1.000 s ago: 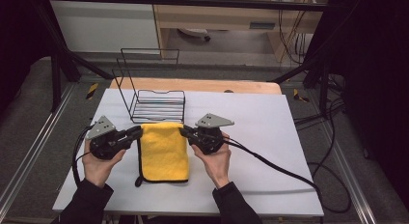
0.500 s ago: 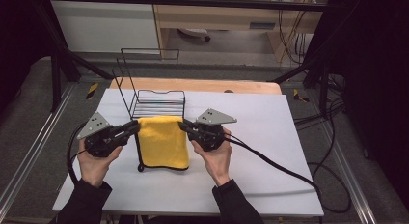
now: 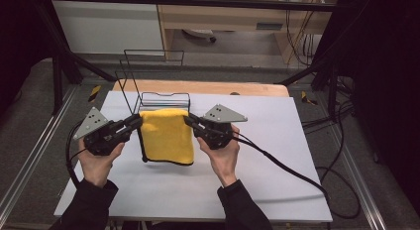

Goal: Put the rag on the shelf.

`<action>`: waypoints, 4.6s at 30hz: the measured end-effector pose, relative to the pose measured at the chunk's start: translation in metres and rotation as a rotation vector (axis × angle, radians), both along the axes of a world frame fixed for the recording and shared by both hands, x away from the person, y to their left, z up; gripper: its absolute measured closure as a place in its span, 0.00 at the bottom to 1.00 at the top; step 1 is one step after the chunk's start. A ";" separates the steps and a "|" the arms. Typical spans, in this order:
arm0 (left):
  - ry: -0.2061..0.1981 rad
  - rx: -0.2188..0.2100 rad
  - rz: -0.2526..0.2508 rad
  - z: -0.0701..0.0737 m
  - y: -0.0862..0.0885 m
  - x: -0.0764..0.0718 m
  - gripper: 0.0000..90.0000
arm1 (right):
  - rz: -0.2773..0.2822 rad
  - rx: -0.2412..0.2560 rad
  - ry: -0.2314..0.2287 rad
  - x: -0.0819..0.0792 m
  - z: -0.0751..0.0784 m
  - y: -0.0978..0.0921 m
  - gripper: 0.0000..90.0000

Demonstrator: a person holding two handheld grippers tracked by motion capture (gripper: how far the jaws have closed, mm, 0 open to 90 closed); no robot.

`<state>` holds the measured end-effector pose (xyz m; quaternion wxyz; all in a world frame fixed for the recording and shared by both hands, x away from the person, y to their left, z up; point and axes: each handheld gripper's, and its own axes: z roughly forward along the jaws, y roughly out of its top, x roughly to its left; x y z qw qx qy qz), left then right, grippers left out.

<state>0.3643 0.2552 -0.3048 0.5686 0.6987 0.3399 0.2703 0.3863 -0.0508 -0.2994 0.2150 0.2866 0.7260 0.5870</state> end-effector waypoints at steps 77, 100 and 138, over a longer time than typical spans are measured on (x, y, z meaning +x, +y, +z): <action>-0.268 -0.204 0.111 0.097 0.019 0.038 0.88 | -0.063 0.139 -0.249 0.041 0.107 0.033 0.94; -0.328 -0.230 0.142 0.130 0.031 0.049 0.88 | -0.066 0.175 -0.297 0.056 0.139 0.050 0.94; -0.345 -0.250 0.169 0.177 0.033 0.096 0.88 | -0.110 0.154 -0.356 0.094 0.192 0.062 0.94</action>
